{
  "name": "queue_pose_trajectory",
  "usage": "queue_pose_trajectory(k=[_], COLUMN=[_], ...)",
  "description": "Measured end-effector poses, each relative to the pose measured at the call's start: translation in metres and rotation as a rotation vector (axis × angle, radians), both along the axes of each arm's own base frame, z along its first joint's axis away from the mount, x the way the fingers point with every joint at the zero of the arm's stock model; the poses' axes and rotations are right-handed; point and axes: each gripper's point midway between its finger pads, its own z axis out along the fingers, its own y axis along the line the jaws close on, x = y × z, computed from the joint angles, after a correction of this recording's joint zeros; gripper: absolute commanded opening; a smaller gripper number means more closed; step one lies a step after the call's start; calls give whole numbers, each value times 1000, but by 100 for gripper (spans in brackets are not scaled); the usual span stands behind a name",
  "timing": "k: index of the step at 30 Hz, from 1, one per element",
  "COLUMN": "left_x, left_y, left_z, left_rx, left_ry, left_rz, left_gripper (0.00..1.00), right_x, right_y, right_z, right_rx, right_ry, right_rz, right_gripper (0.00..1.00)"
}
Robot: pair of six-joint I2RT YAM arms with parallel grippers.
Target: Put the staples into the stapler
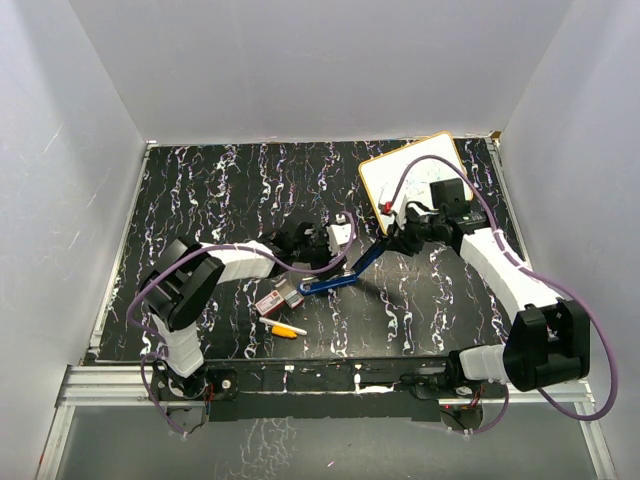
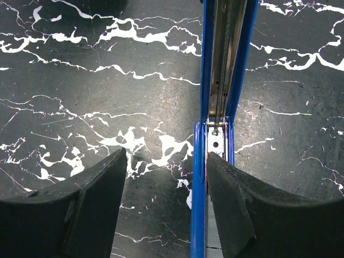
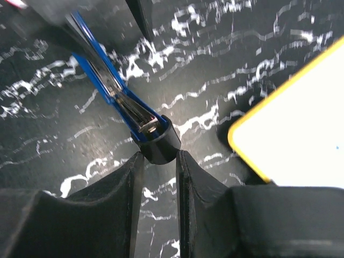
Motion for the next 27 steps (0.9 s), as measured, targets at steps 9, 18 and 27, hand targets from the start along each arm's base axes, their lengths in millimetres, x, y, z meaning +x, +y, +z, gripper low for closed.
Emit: queue_pose_trajectory(k=[9,18,27], left_x=[-4,-9,-13], left_y=[-2,-3,0], left_z=[0,-2,-1], left_rx=[-21,-22,-19], left_ry=[-25,-46,-74], left_rz=[-12,-33,-52], left_gripper=[59,60,60], right_x=[-28,-48,-46], right_y=[57,72,70], right_z=[24,14,3], right_rx=[131,148,134], right_ry=[56,131,125], right_rz=[142,170,158], right_gripper=[8,10,60])
